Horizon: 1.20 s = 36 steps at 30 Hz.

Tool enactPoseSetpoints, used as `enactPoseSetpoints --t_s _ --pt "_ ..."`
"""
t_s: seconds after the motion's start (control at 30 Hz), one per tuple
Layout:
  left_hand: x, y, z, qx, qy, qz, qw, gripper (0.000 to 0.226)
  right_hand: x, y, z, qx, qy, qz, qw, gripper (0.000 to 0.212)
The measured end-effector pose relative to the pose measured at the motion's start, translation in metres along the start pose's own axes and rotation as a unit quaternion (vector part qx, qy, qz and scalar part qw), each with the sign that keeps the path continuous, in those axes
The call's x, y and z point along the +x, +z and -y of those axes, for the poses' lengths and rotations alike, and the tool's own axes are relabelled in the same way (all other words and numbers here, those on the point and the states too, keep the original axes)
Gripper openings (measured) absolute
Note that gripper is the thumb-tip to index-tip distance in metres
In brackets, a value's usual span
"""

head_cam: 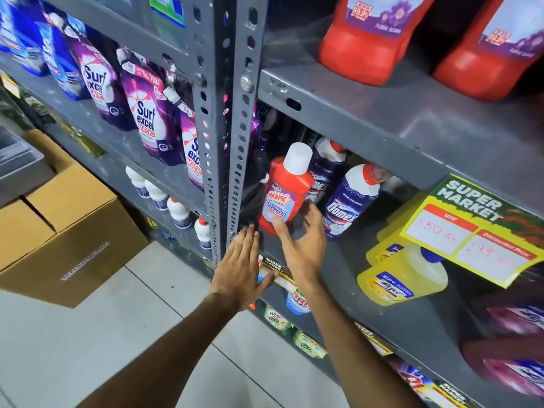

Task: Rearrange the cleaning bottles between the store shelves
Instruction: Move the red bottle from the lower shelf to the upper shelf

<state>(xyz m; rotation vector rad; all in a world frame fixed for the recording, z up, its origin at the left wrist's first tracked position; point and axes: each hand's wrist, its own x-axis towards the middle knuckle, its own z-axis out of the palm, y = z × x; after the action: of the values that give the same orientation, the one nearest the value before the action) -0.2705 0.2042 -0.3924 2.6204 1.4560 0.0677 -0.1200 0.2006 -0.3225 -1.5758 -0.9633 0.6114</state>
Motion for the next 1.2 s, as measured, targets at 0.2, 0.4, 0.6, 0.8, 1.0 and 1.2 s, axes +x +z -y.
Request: enactPoseSetpoints --t_s 0.2,0.4,0.6,0.8,1.0,1.2 --pt "-0.001 -0.001 0.001 0.008 0.003 0.011 1.000 0.103 0.027 0.011 0.005 -0.060 -0.019 0.023 0.998 0.052" --pt "-0.008 -0.020 0.000 -0.004 0.014 0.039 0.999 0.101 0.013 0.002 0.007 -0.074 -0.010 0.039 0.996 0.044" --pt "-0.040 -0.077 -0.005 0.005 0.038 0.012 0.999 0.098 -0.038 -0.037 0.028 -0.084 0.003 0.053 0.995 0.047" --pt "-0.077 -0.158 -0.015 -0.002 0.061 -0.072 0.995 0.097 -0.084 -0.077 0.079 -0.082 -0.029 -0.001 0.996 0.043" --pt "-0.082 -0.244 -0.025 -0.005 0.103 -0.179 0.978 0.102 -0.102 -0.115 0.163 -0.084 -0.143 -0.060 0.984 0.049" --pt "-0.056 -0.319 -0.038 -0.001 0.128 -0.240 0.962 0.105 -0.090 -0.147 0.264 -0.054 -0.215 -0.108 0.969 0.035"
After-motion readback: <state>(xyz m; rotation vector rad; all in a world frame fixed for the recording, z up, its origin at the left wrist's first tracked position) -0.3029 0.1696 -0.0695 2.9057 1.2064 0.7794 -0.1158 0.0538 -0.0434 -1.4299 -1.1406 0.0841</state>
